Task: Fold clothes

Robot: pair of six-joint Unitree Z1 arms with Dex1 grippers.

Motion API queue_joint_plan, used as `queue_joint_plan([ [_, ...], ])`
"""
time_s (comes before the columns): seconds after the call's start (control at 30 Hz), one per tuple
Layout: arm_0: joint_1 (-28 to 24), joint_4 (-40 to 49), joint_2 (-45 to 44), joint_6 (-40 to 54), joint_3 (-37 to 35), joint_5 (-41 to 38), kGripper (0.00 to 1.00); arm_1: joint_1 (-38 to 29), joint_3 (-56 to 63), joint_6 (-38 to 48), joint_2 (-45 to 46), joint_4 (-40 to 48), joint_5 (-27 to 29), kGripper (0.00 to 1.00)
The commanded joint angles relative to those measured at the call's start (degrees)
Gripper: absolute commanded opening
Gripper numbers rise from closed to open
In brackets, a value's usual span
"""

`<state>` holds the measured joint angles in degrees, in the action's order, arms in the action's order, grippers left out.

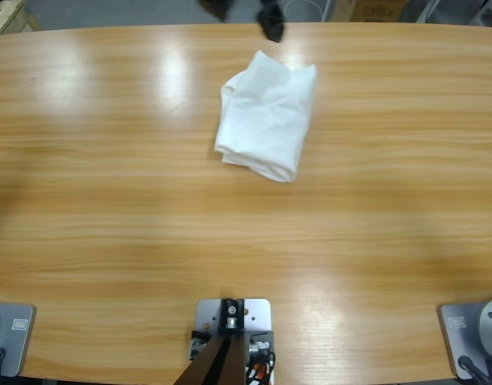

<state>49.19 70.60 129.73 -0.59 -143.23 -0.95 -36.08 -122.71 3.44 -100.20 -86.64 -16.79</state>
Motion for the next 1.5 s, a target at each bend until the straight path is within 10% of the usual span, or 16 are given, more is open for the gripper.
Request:
queue_joint_plan([
  [0.03, -2.2, 5.8, 18.9, -0.5, -16.7, -3.7, 0.992, -1.6, 8.3, 1.9, 8.2, -5.2, -2.0, 0.982],
  [0.9, -11.6, 23.5, 28.0, -2.3, -24.5, -2.6, 0.977, -1.6, 14.0, 0.3, 8.3, -0.9, -6.0, 0.982],
  [1.5, -29.9, 24.3, 16.2, -18.3, 3.2, 1.2, 0.950, -1.6, 15.2, 0.3, 11.2, 1.8, -7.0, 0.982],
])
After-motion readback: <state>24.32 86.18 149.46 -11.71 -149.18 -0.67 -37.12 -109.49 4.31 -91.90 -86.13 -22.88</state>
